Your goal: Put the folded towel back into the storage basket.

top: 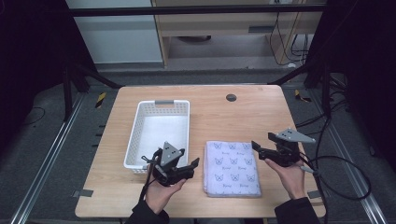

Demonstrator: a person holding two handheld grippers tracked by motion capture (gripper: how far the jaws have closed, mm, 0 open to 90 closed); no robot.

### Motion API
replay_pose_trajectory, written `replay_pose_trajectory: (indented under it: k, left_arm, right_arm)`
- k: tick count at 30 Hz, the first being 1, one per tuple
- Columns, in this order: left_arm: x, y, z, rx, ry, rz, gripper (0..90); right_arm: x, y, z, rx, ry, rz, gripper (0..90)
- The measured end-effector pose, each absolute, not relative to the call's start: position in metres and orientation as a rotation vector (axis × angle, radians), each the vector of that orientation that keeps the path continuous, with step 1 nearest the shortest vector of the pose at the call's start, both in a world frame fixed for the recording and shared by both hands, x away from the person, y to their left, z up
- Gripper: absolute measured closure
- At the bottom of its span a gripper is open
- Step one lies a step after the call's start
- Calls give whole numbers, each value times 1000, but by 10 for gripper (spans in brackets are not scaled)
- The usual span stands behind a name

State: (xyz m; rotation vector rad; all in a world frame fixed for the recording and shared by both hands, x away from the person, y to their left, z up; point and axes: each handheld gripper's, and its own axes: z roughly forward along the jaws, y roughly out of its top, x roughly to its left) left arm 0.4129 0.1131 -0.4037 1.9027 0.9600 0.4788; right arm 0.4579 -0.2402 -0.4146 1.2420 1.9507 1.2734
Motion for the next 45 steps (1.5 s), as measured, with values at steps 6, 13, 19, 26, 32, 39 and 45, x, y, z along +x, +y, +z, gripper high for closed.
replay_pose_trajectory:
  k: [6, 13, 19, 26, 32, 39, 45]
  left_arm:
    - [410, 101, -411, 1935, 945, 465, 377]
    - [407, 88, -419, 1967, 928, 456, 381]
    - [404, 78, -428, 1974, 935, 431, 393]
    - [403, 71, -442, 2002, 967, 408, 403]
    - [402, 70, -451, 2014, 976, 410, 409]
    - [401, 66, -462, 2050, 986, 438, 403]
    - [401, 64, -474, 2073, 1007, 431, 385]
  right_arm:
    - [458, -241, -419, 1249, 1961, 1270, 252]
    - [458, -240, -421, 1246, 1973, 1263, 251]
    - [460, -236, -425, 1237, 1996, 1246, 251]
    - [462, -232, -430, 1231, 2033, 1221, 253]
    - [465, -230, -436, 1237, 2049, 1216, 253]
    - [468, -235, -444, 1270, 2047, 1193, 255]
    - [472, -230, -451, 1277, 2070, 1163, 254]
